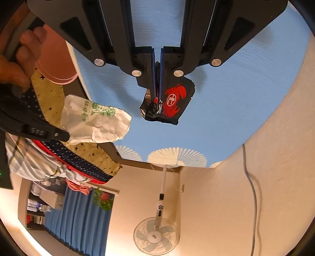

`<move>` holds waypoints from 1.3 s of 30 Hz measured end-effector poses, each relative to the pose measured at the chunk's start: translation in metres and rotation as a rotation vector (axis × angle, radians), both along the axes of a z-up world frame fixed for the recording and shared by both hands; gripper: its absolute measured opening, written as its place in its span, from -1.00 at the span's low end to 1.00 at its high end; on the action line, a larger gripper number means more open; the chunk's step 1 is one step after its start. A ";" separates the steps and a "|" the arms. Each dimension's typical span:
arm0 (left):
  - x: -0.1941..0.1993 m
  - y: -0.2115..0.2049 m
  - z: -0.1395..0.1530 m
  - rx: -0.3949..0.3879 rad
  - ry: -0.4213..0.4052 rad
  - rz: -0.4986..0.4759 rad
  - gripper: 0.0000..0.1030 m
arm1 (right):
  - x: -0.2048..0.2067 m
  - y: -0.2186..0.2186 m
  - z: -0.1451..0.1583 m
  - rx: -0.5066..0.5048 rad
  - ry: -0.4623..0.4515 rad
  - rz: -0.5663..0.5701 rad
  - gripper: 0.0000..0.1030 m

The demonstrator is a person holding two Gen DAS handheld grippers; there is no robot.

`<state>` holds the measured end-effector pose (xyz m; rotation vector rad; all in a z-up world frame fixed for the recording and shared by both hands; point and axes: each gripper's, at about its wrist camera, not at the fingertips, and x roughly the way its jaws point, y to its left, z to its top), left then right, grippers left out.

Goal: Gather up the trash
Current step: 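Grasp the white plastic bag with the right gripper while the left holds the black packet, then carry the black packet in the left gripper while the right carries the white bag to the pink bin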

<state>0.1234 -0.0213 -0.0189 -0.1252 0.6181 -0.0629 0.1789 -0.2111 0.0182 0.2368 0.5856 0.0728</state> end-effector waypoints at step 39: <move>-0.050 -0.154 -0.016 -0.161 0.048 -0.510 -0.94 | -0.153 -0.136 0.005 -0.099 0.092 -0.396 -1.00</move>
